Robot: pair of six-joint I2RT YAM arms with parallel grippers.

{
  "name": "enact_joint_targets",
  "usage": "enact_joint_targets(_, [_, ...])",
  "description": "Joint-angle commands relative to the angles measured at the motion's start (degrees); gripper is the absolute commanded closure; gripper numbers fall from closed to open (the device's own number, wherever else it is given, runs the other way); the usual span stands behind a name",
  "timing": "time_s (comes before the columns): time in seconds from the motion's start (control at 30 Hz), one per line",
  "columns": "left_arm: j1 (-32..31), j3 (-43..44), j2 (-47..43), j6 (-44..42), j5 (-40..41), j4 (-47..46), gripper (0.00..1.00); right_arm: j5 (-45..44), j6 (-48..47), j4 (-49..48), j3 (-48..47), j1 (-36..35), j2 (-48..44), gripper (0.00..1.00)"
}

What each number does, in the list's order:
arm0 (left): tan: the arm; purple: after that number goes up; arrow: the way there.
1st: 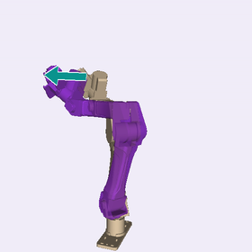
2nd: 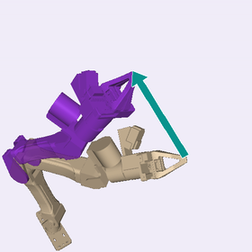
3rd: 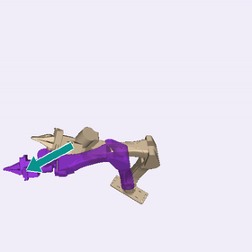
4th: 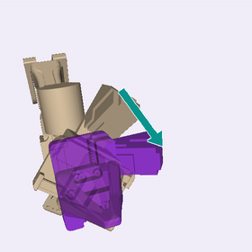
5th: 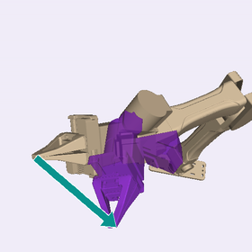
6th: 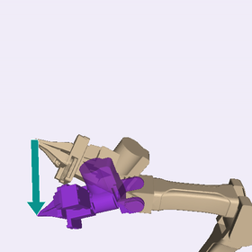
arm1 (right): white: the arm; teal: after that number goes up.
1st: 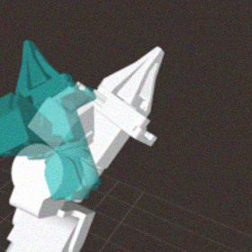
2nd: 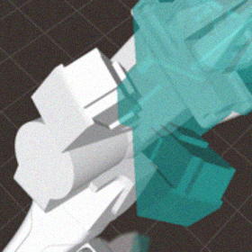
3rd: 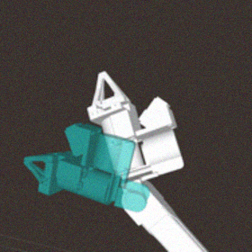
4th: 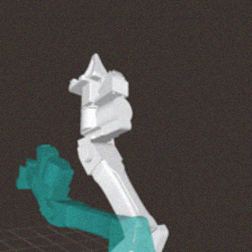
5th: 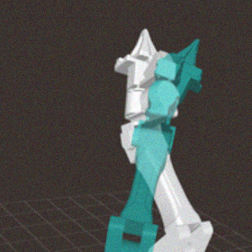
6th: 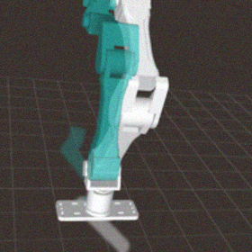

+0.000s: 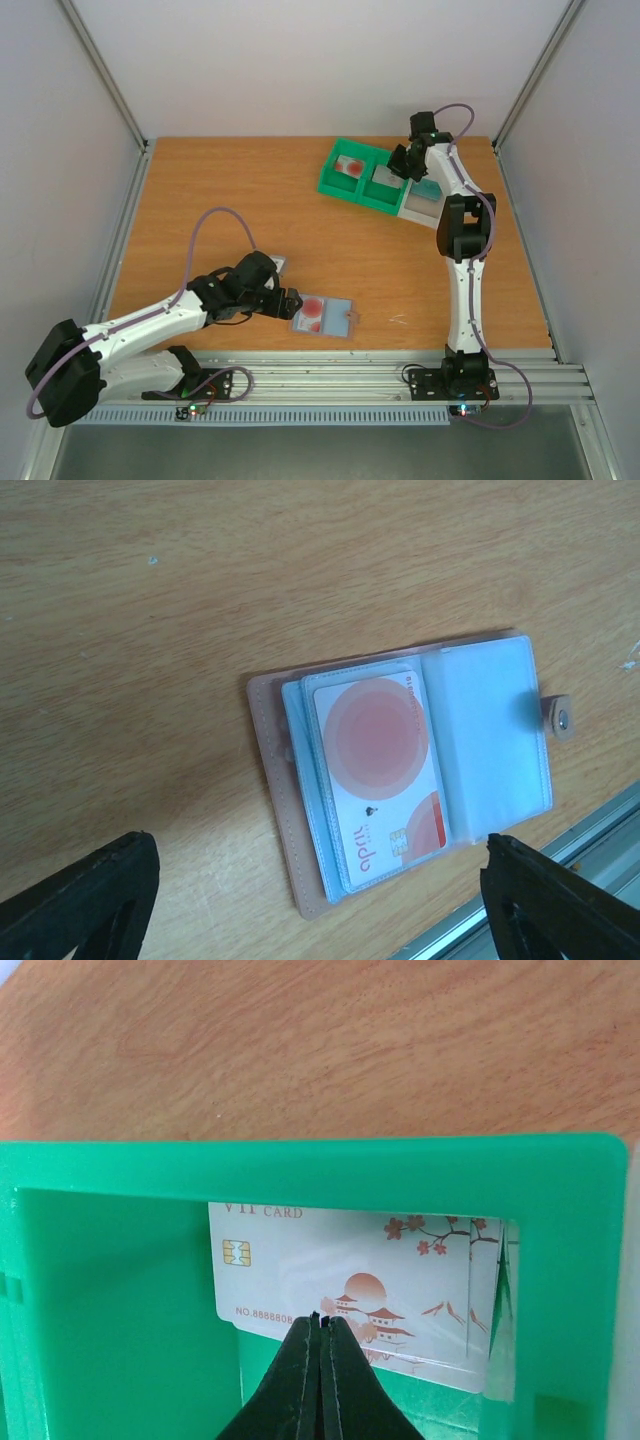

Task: Take the credit cards out of the card holder

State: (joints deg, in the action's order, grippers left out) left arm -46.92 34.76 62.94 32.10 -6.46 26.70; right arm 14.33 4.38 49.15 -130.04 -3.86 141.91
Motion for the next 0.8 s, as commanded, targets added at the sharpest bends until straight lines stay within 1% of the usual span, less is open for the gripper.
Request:
enact_joint_targets(0.0, [0.7, -2.0, 0.3, 0.7, -1.5, -4.8, 0.12, -1.4, -0.6, 2.5, -2.2, -0.2, -2.7, 0.99])
enact_joint_targets(0.1, [1.2, -3.3, 1.4, 2.1, -3.2, -7.0, 0.15, -0.8, -0.7, 3.8, -1.4, -0.7, -4.8, 0.99])
enact_joint_targets(0.2, [1.9, -3.8, 2.9, 2.8, -4.5, -7.9, 0.18, -0.5, -1.0, 3.5, 2.4, -1.7, -8.7, 0.98])
enact_joint_targets(0.27, [2.3, -3.7, 3.5, 2.9, -5.3, -8.0, 0.2, -0.4, -1.0, 2.0, 6.9, -2.5, -12.2, 0.97])
enact_joint_targets(0.5, [2.7, -4.8, 3.9, 3.2, -6.9, -9.7, 0.29, 1.6, 1.5, -6.3, 27.4, -4.1, -28.0, 0.9])
enact_joint_targets(0.63, [2.8, -5.0, 4.4, 0.3, -7.2, -9.5, 0.31, 2.9, 2.7, -9.7, 38.0, -4.7, -35.6, 0.85])
enact_joint_targets(0.77, [2.8, -4.8, 5.0, -2.2, -8.3, -9.4, 0.32, 4.9, 3.0, -10.1, 44.7, -4.9, -41.7, 0.82])
